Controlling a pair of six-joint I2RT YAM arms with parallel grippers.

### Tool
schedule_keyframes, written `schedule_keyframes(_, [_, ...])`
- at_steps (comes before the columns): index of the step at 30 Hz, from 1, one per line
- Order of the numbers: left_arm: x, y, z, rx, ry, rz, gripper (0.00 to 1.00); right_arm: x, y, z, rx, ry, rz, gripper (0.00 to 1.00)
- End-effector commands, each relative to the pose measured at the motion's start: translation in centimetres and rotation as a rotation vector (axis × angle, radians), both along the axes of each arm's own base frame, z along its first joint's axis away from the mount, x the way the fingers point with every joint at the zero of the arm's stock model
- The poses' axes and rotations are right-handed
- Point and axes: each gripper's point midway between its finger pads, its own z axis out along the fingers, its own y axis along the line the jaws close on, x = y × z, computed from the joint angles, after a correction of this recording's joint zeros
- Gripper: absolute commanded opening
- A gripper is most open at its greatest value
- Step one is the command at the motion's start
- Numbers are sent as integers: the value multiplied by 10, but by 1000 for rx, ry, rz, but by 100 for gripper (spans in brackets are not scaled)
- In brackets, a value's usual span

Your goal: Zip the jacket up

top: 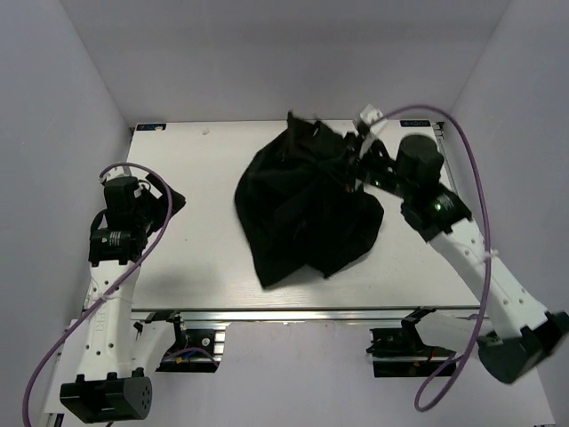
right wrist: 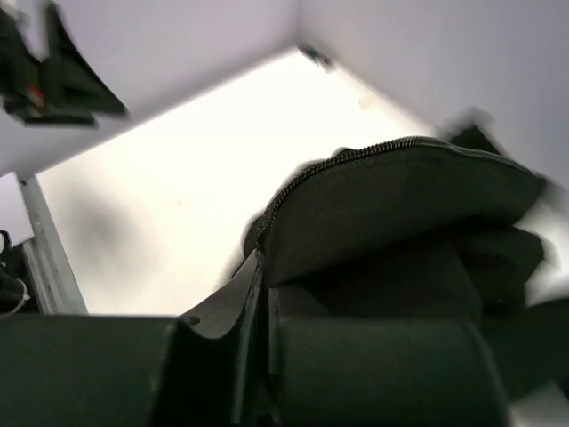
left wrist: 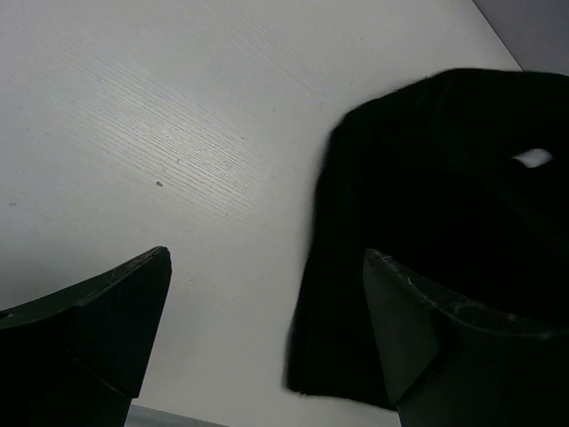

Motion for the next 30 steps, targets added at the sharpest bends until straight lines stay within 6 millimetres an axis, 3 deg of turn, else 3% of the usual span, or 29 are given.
schedule_keyframes(1, [-7, -5, 1, -9, 1, -27, 98, -1, -32, -50, 41, 134, -178, 8])
schedule_keyframes(2, [-8, -5, -4, -11, 12, -26, 98, 0, -44, -66, 32, 169, -251, 20])
schedule_keyframes(3, [-9, -6, -8, -16, 19, -32, 98, -3, -55, -102, 6, 250, -318, 29])
schedule_keyframes(4, [-8, -13, -10, -39, 19, -61, 98, -1, -75, -112, 6, 271, -432, 39])
schedule_keyframes(5, [-8, -15, -19, -48, 38, -72, 98, -5, -88, -136, -29, 342, -507, 56])
schedule_keyframes(6, [-7, -18, -23, -57, 45, -89, 98, -7, -99, -158, -65, 389, -569, 89])
schedule_keyframes(8, [-4, -28, -30, -90, 58, -138, 98, -17, -116, -184, -148, 466, -638, 89])
schedule_keyframes(11, [-2, -39, -54, -142, 122, -183, 98, -18, -126, -191, -193, 494, -694, 89])
schedule_keyframes(12, [2, -41, -68, -156, 149, -192, 98, -17, -128, -190, -193, 491, -702, 89])
schedule_keyframes(15, [8, -43, -81, -173, 184, -191, 98, -10, -124, -181, -210, 462, -684, 89])
schedule_keyframes(17, [14, -30, -93, -143, 228, -125, 98, -1, -121, -159, -197, 426, -686, 89])
schedule_keyframes(19, [24, -23, -98, -128, 251, -81, 98, 9, -118, -152, -211, 427, -697, 89])
schedule_keyframes(20, [28, -19, -98, -120, 255, -59, 98, 16, -115, -130, -185, 391, -696, 89])
schedule_keyframes(22, [39, -18, -102, -115, 279, -55, 98, 29, -112, -125, -198, 390, -716, 89])
schedule_keyframes(23, [42, -16, -105, -113, 292, -45, 98, 34, -110, -109, -181, 364, -718, 89])
schedule_keyframes(25, [52, -7, -104, -82, 304, -5, 98, 44, -111, -114, -220, 384, -752, 89])
schedule_keyframes(26, [59, -6, -108, -79, 319, -6, 98, 48, -113, -102, -205, 378, -772, 89])
schedule_keyframes(30, [103, -21, -86, -44, 236, -124, 98, 53, -132, -125, -276, 435, -910, 89])
